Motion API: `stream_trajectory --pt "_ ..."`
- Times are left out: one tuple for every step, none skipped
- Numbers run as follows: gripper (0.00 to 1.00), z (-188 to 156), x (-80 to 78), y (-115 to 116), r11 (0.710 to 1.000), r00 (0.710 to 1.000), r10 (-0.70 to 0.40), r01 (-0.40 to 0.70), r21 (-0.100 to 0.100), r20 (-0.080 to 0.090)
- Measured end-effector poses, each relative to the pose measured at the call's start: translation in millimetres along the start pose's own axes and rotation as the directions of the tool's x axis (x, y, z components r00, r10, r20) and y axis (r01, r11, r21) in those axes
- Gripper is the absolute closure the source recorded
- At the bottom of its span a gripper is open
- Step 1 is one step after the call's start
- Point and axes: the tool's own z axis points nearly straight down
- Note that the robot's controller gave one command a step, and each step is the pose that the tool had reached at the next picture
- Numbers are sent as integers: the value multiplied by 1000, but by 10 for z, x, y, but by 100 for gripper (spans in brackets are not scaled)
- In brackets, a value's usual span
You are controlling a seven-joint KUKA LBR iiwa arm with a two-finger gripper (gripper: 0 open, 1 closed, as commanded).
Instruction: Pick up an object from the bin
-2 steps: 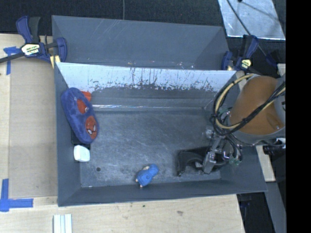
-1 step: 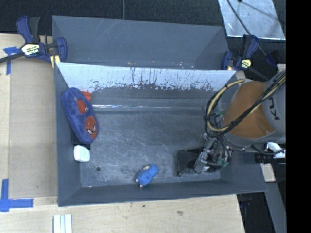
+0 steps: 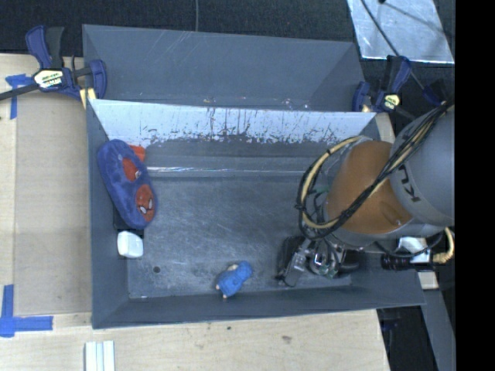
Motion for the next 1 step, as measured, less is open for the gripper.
stream_trajectory --pt "100 -10 -39 -15 1000 1000 1 -1 -1 11"
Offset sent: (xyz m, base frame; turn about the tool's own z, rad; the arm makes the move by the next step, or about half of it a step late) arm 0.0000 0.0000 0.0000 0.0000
